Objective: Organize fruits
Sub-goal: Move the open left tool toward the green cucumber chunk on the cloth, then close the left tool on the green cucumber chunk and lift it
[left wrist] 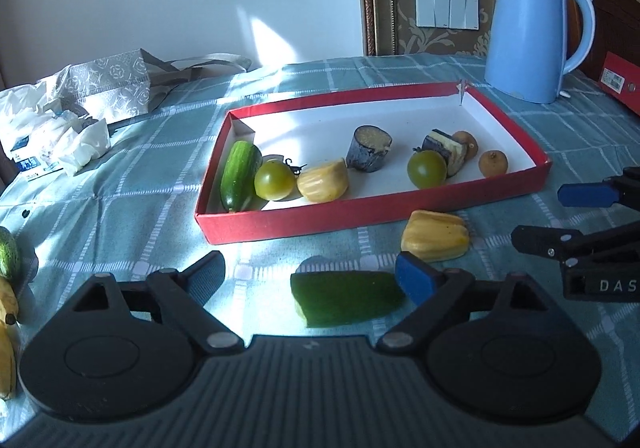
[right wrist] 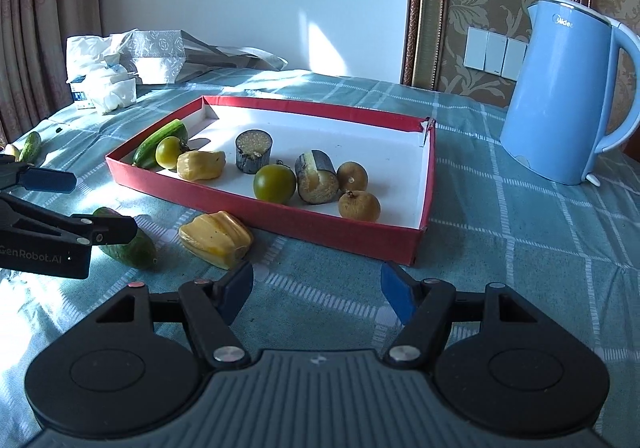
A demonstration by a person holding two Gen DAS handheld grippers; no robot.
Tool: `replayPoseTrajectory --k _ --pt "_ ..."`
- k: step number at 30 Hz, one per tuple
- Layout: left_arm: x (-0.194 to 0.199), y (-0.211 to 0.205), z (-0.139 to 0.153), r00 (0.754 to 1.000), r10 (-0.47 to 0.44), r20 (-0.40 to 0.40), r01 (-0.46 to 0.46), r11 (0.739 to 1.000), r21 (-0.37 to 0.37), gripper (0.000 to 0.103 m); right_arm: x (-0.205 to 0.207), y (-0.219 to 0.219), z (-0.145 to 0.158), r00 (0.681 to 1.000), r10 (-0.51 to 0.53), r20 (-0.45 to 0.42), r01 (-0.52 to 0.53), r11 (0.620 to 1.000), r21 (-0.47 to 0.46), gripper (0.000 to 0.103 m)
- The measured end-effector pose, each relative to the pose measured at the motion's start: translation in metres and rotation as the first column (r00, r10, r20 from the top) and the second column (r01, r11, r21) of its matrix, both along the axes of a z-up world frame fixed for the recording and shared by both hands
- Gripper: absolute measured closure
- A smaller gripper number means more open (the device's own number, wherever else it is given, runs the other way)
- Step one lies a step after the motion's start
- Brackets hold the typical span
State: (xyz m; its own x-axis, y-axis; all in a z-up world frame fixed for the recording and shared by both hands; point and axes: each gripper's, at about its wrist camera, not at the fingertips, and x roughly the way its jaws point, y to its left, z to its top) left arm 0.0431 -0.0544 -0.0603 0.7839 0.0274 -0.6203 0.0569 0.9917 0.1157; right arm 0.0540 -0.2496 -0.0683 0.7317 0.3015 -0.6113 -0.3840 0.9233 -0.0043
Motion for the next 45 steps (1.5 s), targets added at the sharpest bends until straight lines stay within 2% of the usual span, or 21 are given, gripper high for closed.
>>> replayPoseTrajectory --k 2,7,9,16,23,26,29,33,35,37,39,45 --pt "0.011 -0.005 -0.003 0.999 -0.027 -0.027 0.027 1.000 -0.004 0.012 -0.001 -0.005 0.000 1.000 -0.018 -0.006 0.018 1.000 0.003 0.033" --pt "0.018 -0.004 -0.011 0.998 -0.007 -0.056 0.008 1.000 0.015 0.011 -0.006 -0.013 0.000 0.999 -0.044 -0.003 0.044 0.999 -0.003 0.033" --pt "0.014 -0.002 -0.010 0.998 -0.007 -0.057 0.007 1.000 0.008 0.012 -0.007 -0.015 0.000 0.999 -0.049 -0.006 0.049 0.999 0.000 0.033" --pt "-0.015 0.000 -0.006 0.996 -0.072 -0.058 0.075 0.996 0.052 0.010 -0.011 -0.007 0.001 1.000 -0.015 0.006 0.015 1.000 -0.010 0.033" --pt "-0.037 -0.003 -0.011 0.993 -0.080 -0.087 0.083 0.996 0.029 0.011 -0.009 -0.002 0.000 1.000 0.015 0.003 -0.015 1.000 -0.008 0.033" --pt "-0.044 -0.008 -0.011 0.989 -0.128 -0.069 0.131 0.991 0.032 0.012 -0.007 -0.001 0.001 0.999 0.033 0.005 -0.033 0.999 -0.014 0.033" --pt "-0.047 -0.017 -0.013 0.974 -0.218 -0.063 0.225 0.967 0.123 0.012 -0.006 -0.002 0.001 0.999 0.042 0.004 -0.042 0.999 -0.019 0.033" --pt "-0.041 -0.022 -0.019 0.922 -0.374 -0.098 0.387 0.892 0.234 0.015 -0.006 -0.005 0.002 0.999 0.036 0.005 -0.036 0.999 -0.024 0.033" --pt "-0.034 -0.015 -0.020 0.905 -0.408 -0.120 0.425 0.878 0.220 0.017 -0.008 -0.008 0.003 1.000 0.025 0.006 -0.025 0.999 -0.022 0.033" --pt "-0.027 -0.010 -0.022 0.895 -0.423 -0.141 0.445 0.868 0.219 0.024 -0.011 -0.010 0.003 1.000 0.012 0.006 -0.012 1.000 -0.025 0.033" --pt "-0.021 -0.004 -0.023 0.873 -0.458 -0.168 0.484 0.855 0.184 0.032 -0.014 -0.012 0.003 1.000 -0.002 0.005 0.002 1.000 -0.027 0.033" --pt "-0.018 0.001 -0.021 0.835 -0.514 -0.194 0.544 0.824 0.156 0.041 -0.020 -0.014 0.002 0.999 -0.050 0.001 0.050 0.998 -0.030 0.033"
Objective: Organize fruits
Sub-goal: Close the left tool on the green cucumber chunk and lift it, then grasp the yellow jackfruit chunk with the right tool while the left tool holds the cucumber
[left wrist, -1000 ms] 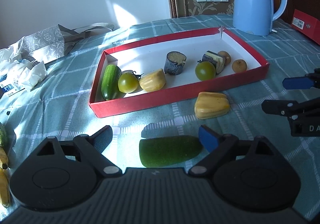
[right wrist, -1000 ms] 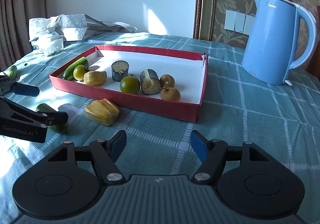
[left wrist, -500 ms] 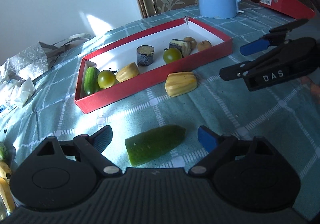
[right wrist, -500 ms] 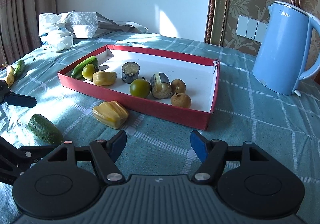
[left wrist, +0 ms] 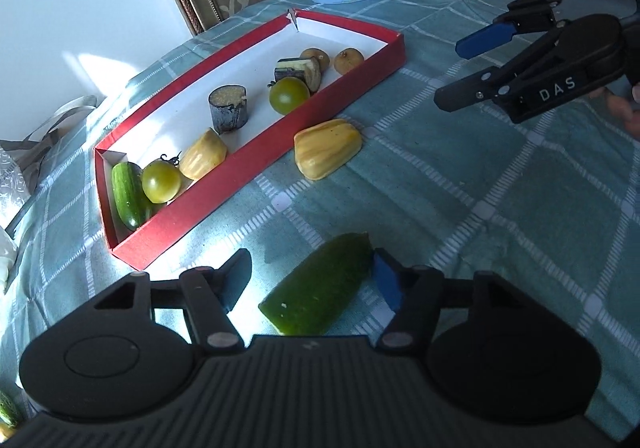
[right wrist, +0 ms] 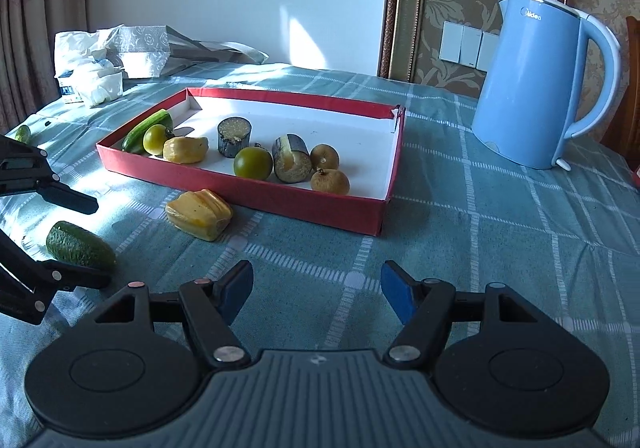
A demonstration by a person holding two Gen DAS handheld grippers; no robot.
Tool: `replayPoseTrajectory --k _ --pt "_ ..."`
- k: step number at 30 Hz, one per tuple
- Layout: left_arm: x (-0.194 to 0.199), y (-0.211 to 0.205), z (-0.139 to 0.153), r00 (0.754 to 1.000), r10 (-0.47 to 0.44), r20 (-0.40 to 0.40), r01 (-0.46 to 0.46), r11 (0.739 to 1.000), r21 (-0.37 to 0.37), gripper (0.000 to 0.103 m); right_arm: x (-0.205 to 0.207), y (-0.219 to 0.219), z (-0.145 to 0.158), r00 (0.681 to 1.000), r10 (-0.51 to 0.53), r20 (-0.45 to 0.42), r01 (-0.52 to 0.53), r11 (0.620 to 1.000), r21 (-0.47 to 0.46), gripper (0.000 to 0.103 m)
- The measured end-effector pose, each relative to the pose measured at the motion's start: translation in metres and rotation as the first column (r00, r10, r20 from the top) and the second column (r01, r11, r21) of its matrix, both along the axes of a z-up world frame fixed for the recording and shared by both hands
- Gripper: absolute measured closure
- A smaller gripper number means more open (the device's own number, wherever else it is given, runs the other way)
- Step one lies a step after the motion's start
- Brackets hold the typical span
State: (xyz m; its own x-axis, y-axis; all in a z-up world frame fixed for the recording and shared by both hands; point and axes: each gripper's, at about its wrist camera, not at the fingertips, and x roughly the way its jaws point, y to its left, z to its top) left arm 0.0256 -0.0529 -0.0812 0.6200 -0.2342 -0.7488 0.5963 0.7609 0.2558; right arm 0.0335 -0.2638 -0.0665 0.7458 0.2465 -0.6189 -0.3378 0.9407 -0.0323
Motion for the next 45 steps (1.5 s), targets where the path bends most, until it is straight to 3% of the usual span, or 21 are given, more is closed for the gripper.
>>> replayPoseTrajectory --k 7,16,22,26,31,32,35,36,40,42,45 --pt "0.000 0.007 0.000 0.999 -0.004 -0.037 0.002 0.998 -0.055 0.049 -0.003 0.008 0.001 1.000 -0.018 0.005 0.018 1.000 -0.001 0.033" --pt "-0.009 -0.003 -0.002 0.999 0.034 0.020 -0.033 0.999 -0.030 0.059 -0.008 0.022 0.003 1.000 -0.020 0.016 0.020 1.000 -0.003 0.033" --pt "-0.012 -0.009 -0.004 0.989 0.136 0.064 -0.134 0.991 -0.024 0.062 -0.010 0.030 0.003 1.000 -0.017 0.017 0.017 1.000 -0.001 0.033" --pt "-0.015 -0.013 -0.004 0.985 0.153 0.085 -0.155 0.988 0.014 0.065 -0.011 0.032 0.004 1.000 -0.017 0.017 0.017 1.000 0.003 0.033" --pt "-0.005 -0.004 0.001 0.996 0.093 0.012 -0.093 0.996 0.000 0.065 -0.013 0.034 0.005 1.000 -0.018 0.017 0.018 1.000 0.008 0.033" --pt "-0.004 0.000 0.002 0.998 0.066 -0.006 -0.066 0.998 -0.012 0.060 -0.013 0.034 0.005 1.000 -0.019 0.017 0.019 1.000 0.008 0.033" --pt "-0.001 0.011 0.003 0.998 0.042 -0.046 -0.043 0.999 -0.024 0.031 -0.014 0.033 0.005 0.999 -0.026 0.019 0.026 1.000 0.013 0.033" --pt "-0.001 0.015 0.003 0.998 0.041 -0.051 -0.042 0.999 -0.033 0.031 -0.014 0.033 0.005 0.999 -0.028 0.019 0.027 1.000 0.013 0.033" --pt "-0.001 0.021 0.001 0.997 0.027 -0.067 -0.030 0.998 -0.052 0.040 -0.015 0.036 0.003 0.999 -0.028 0.015 0.028 1.000 0.011 0.033" --pt "-0.003 0.019 0.002 0.998 0.009 -0.063 -0.013 0.998 -0.056 0.055 -0.015 0.038 0.002 1.000 -0.026 0.015 0.026 1.000 0.008 0.033" --pt "-0.004 0.013 0.001 0.999 0.002 -0.038 -0.004 0.999 -0.041 0.065 -0.015 0.042 0.001 1.000 -0.022 0.014 0.022 1.000 0.008 0.033"
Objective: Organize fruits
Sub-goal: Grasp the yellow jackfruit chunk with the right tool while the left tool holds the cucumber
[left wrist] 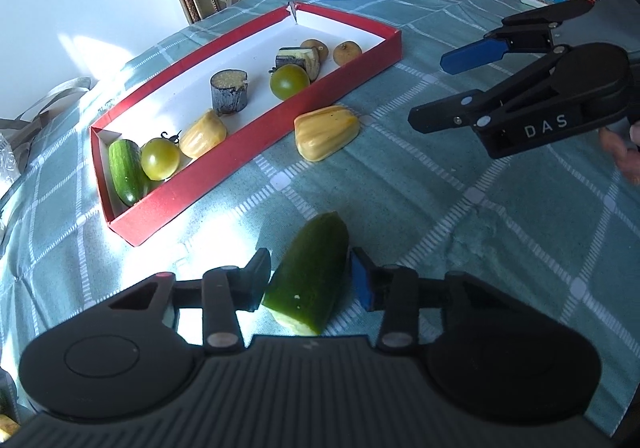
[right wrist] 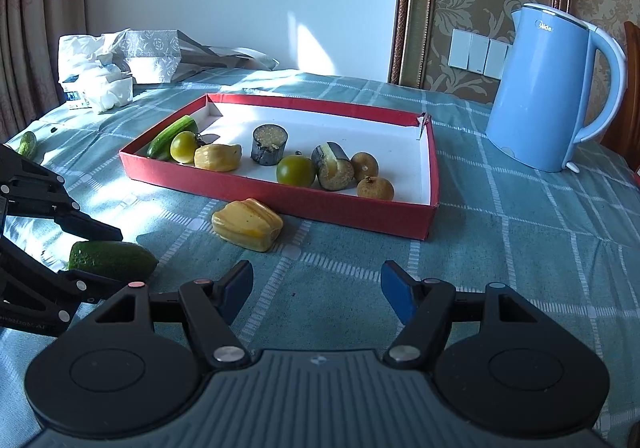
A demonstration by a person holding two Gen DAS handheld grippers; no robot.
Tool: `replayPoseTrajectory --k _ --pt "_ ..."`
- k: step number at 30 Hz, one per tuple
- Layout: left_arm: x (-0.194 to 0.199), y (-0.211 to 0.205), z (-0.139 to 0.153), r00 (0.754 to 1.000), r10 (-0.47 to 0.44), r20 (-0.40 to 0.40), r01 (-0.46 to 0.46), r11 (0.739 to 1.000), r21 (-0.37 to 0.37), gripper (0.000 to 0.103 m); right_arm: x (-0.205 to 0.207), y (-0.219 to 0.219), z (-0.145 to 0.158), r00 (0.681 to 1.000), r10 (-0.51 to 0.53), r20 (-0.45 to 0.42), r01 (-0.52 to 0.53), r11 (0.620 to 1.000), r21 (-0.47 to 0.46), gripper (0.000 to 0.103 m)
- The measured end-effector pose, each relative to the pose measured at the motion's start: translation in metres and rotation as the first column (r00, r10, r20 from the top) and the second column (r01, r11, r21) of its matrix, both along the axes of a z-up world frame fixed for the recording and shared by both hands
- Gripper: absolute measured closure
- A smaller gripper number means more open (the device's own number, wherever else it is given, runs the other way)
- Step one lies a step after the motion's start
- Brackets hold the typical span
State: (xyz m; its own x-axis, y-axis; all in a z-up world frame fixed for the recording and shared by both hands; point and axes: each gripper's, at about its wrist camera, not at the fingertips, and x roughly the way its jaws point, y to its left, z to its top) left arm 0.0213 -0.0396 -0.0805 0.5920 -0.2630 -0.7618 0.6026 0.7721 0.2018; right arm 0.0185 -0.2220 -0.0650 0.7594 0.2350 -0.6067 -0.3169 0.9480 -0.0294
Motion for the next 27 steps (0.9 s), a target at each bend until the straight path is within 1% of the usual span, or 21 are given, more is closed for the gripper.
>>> replayPoseTrajectory --k 5,7,8,9,10,12,14,17,21,25,27 --pt "0.001 0.001 0.000 1.000 0.011 -0.004 -0.012 1.000 -0.009 0.067 -0.001 0.005 0.001 1.000 0.004 0.008 -0.004 1.000 -0.001 0.033" --pt "0.000 0.001 0.000 0.999 0.051 0.005 -0.051 0.999 -0.015 0.068 -0.002 0.006 0.003 1.000 0.002 0.021 -0.002 1.000 -0.001 0.033" --pt "-0.001 0.001 0.000 0.996 0.086 0.016 -0.085 0.996 -0.021 0.069 -0.002 0.007 0.003 1.000 0.006 0.025 -0.006 1.000 -0.002 0.033" --pt "-0.001 0.001 0.000 0.993 0.118 0.031 -0.117 0.993 -0.023 0.072 -0.002 0.008 0.003 1.000 0.009 0.026 -0.009 1.000 -0.003 0.033" --pt "-0.002 0.002 0.000 0.986 0.160 0.045 -0.159 0.987 -0.029 0.073 -0.002 0.009 0.003 1.000 0.014 0.028 -0.014 1.000 -0.004 0.033" --pt "-0.001 0.007 0.002 0.972 0.232 0.046 -0.229 0.971 -0.063 0.073 0.000 0.012 0.003 0.999 0.028 0.029 -0.028 1.000 -0.007 0.033" --pt "-0.002 0.014 0.005 0.956 0.288 0.053 -0.283 0.955 -0.089 0.073 0.002 0.016 0.002 0.998 0.053 0.028 -0.052 0.999 -0.014 0.033" --pt "-0.004 0.024 0.010 0.937 0.344 0.058 -0.336 0.935 -0.111 0.073 0.007 0.023 0.003 0.994 0.100 0.036 -0.099 0.995 -0.009 0.033" --pt "-0.006 0.031 0.013 0.924 0.379 0.058 -0.371 0.921 -0.115 0.073 0.022 0.033 -0.001 0.992 0.127 0.008 -0.127 0.992 -0.008 0.033" --pt "-0.010 0.035 0.014 0.912 0.408 0.044 -0.400 0.908 -0.121 0.073 0.039 0.040 -0.007 0.994 0.109 -0.030 -0.109 0.994 0.010 0.033" --pt "-0.013 0.037 0.014 0.909 0.414 0.042 -0.407 0.905 -0.122 0.073 0.044 0.041 -0.009 0.994 0.099 -0.046 -0.097 0.995 0.036 0.033"
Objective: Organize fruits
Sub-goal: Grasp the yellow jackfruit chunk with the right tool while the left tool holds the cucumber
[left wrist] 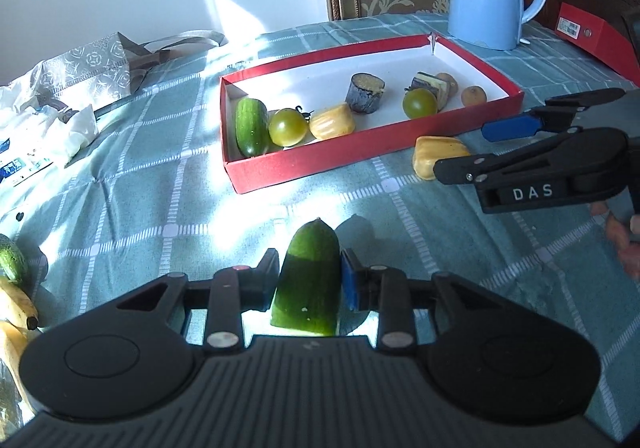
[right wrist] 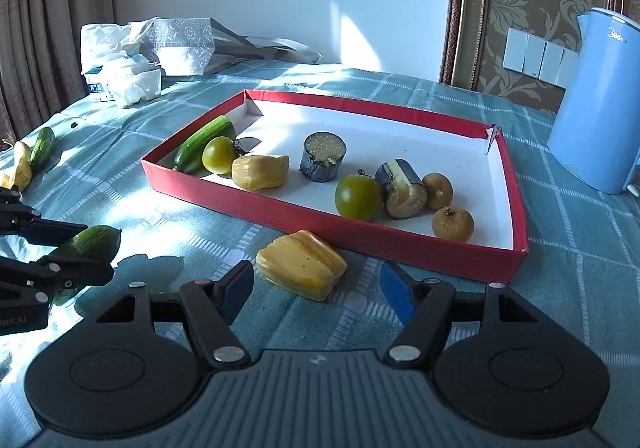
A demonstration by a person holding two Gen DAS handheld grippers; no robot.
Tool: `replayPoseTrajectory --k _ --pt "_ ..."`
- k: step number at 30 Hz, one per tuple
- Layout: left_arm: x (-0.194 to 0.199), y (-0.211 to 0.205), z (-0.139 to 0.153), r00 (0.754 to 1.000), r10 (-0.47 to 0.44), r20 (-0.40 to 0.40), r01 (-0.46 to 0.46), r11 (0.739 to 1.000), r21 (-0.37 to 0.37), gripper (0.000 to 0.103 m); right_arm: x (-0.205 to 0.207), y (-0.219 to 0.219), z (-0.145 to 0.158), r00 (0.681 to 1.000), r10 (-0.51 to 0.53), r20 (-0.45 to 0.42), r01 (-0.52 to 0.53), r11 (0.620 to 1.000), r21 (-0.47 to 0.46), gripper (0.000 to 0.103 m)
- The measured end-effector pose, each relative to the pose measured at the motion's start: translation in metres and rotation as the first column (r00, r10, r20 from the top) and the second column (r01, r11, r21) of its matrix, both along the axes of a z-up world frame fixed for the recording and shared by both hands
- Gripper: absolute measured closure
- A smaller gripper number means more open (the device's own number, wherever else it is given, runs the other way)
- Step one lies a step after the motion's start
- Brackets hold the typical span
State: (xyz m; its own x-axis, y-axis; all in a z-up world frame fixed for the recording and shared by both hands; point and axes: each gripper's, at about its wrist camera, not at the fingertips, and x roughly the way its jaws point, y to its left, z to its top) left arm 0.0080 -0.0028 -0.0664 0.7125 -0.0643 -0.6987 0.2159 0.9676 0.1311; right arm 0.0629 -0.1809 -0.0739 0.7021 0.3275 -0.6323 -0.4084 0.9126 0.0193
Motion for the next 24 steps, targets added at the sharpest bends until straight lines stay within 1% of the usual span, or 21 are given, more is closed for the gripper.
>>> replayPoseTrajectory --k 2,7,8,9,10,11,13,17,24 --pt "-0.003 0.001 0.000 1.000 0.006 -0.005 -0.006 1.000 -0.003 0.073 0.004 0.003 -0.003 1.000 0.002 -0.008 -0.002 1.000 0.011 0.033" --pt "-0.006 0.004 0.000 1.000 0.018 -0.010 -0.018 1.000 -0.010 0.073 0.012 0.013 -0.010 0.999 0.050 -0.003 -0.050 0.999 -0.007 0.033" --pt "-0.007 0.004 0.001 1.000 0.020 -0.010 -0.020 1.000 -0.013 0.073 0.013 0.013 -0.011 0.998 0.062 -0.005 -0.062 0.998 -0.009 0.035" --pt "-0.007 0.004 0.001 1.000 0.023 -0.010 -0.023 1.000 -0.015 0.073 0.014 0.014 -0.013 0.997 0.074 -0.009 -0.075 0.997 -0.014 0.040" --pt "-0.007 0.005 0.001 1.000 0.025 -0.009 -0.026 1.000 -0.016 0.073 0.015 0.015 -0.014 0.997 0.076 -0.002 -0.076 0.997 -0.027 0.043" --pt "-0.007 0.005 0.002 1.000 0.027 -0.008 -0.027 0.999 -0.017 0.073 0.014 0.015 -0.013 0.997 0.071 0.010 -0.070 0.997 -0.032 0.048" --pt "-0.008 0.005 0.002 0.999 0.031 -0.009 -0.031 0.999 -0.021 0.073 0.014 0.013 -0.013 0.997 0.074 0.007 -0.074 0.997 -0.023 0.049" --pt "-0.007 0.005 0.002 0.999 0.036 -0.009 -0.036 0.999 -0.015 0.073 0.009 0.018 -0.013 0.997 0.078 0.031 -0.076 0.995 -0.060 0.050" --pt "-0.006 0.004 0.001 0.999 0.038 -0.005 -0.038 0.999 -0.009 0.073 0.000 0.016 -0.007 0.996 0.067 0.056 -0.064 0.996 -0.060 0.050"
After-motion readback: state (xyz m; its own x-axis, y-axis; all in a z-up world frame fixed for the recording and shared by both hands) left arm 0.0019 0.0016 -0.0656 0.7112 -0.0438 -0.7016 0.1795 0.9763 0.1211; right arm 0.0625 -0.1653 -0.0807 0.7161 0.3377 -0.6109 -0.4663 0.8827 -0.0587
